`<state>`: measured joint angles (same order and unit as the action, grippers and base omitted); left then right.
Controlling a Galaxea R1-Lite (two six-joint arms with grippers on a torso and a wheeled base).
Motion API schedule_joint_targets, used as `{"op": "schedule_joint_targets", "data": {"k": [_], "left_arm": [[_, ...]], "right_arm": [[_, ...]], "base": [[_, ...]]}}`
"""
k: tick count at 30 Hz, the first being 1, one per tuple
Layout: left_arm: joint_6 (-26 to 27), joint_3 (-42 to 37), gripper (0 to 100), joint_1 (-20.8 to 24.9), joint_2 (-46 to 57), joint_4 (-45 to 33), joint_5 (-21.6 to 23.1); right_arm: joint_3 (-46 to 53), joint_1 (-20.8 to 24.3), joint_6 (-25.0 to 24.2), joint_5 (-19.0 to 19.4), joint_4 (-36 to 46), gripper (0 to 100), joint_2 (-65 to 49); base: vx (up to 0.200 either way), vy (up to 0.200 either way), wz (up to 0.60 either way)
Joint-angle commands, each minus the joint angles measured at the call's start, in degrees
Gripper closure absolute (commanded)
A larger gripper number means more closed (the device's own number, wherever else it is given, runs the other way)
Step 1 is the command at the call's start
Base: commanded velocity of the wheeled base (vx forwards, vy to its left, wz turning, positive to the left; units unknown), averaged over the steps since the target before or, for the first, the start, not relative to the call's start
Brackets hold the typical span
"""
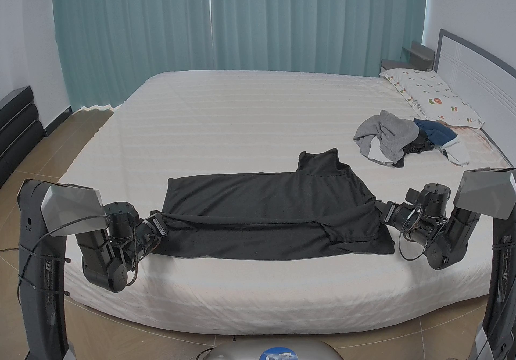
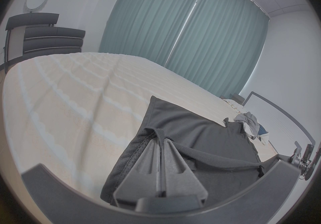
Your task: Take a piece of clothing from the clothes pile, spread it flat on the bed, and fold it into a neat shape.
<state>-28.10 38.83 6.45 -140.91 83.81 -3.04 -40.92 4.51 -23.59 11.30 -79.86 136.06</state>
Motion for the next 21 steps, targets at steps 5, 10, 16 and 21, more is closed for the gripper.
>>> {"op": "schedule_joint_targets", "data": {"k": [5, 10, 16, 21], "left_arm": [[-1.34, 1.87, 100, -0.12, -2.97, 0.13, -0.13], [-2.31, 3.80, 100, -0.03, -4.02, 0.04, -0.39], [-2.49, 4.06, 0, 0.14, -4.72, 0.04, -0.39], [-2.49, 4.24, 0, 0.06, -4.37, 0.21, -2.85]], "right_arm": [[-3.99, 0.76, -0.23, -0.40, -0.12, 100, 5.36], [-4.78, 0.94, -0.49, -0.58, -0.30, 100, 6.59], [-4.78, 0.85, -1.72, -1.11, -1.53, 0, 7.38], [-3.81, 0.06, -8.75, -1.37, -4.16, 0, 6.32]], "base": [[0.000, 0.000, 0.00], [0.000, 0.000, 0.00], [0.000, 0.000, 0.00], [0.000, 0.000, 0.00]]}}
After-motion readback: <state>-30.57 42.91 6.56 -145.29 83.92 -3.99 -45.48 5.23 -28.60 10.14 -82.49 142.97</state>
